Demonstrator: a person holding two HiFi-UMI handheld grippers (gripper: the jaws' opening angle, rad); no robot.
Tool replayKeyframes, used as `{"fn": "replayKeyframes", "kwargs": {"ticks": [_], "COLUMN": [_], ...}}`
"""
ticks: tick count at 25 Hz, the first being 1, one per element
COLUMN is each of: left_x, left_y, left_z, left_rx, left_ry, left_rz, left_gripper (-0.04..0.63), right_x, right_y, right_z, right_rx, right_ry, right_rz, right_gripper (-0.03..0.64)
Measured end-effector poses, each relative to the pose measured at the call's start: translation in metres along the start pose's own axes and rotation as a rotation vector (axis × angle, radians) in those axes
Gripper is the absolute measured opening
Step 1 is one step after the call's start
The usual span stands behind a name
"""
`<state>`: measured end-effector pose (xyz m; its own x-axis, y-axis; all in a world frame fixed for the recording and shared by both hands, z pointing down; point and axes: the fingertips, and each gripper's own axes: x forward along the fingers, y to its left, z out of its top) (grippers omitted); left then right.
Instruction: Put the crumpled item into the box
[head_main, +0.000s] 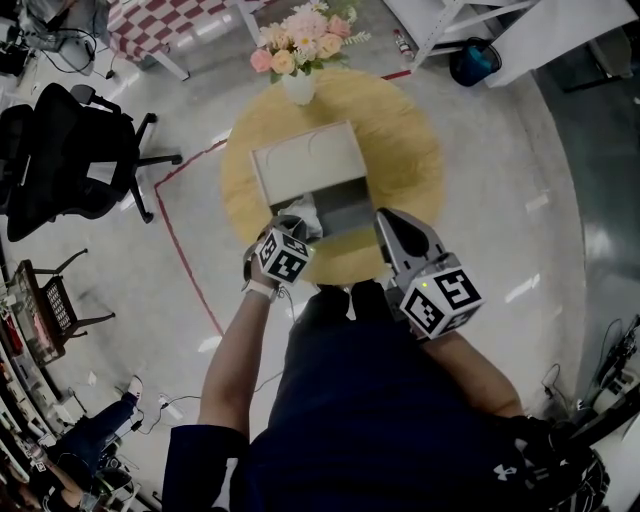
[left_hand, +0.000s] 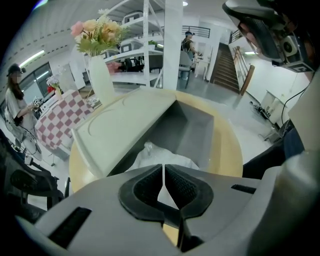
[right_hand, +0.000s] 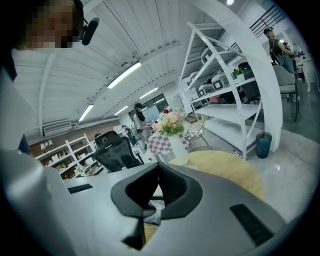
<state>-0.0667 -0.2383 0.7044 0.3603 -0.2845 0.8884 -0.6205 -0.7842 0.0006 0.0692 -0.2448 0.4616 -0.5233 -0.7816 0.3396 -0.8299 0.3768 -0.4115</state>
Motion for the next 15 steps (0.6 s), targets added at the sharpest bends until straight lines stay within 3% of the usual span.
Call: {"fn": "replayKeyframes", "kwargs": {"ticks": [2,5,6,11,15], "left_x": [0.001,-0.001,-0.003,-0.027,-0.065], "left_y": [0.0,0.0,0.001,0.007,0.012], "left_z": [0.0,0.001,0.001,0.01,0.032], "left_rx": [-0.022,-0.084,-0.102,-0.192,-0.277], "left_ry": [-0.002,-0.011,-0.016,-0.097,-0.236], "left_rz": [-0.001,0.004,0.012,0.051,0.074], "left_gripper": [0.02,0.162,0.181,0.199,0.199], "right_x": [0.0,-0.001,-0.002,-0.003,-0.003], "right_y": [0.001,0.003,0.004,0.007,0.011], "right_z": [-0.001,-0.002,-0.003,-0.002,0.004], "right_rx": [0.0,0.001,-0.001,-0.016,-0.03], "right_ry": [0.003,0.005,0.005,0.005,-0.006], "right_rz": [0.005,0.014,0.018,0.039,0.056], "right_gripper": [0.005,0.005,0.005,0.005,0.005]}}
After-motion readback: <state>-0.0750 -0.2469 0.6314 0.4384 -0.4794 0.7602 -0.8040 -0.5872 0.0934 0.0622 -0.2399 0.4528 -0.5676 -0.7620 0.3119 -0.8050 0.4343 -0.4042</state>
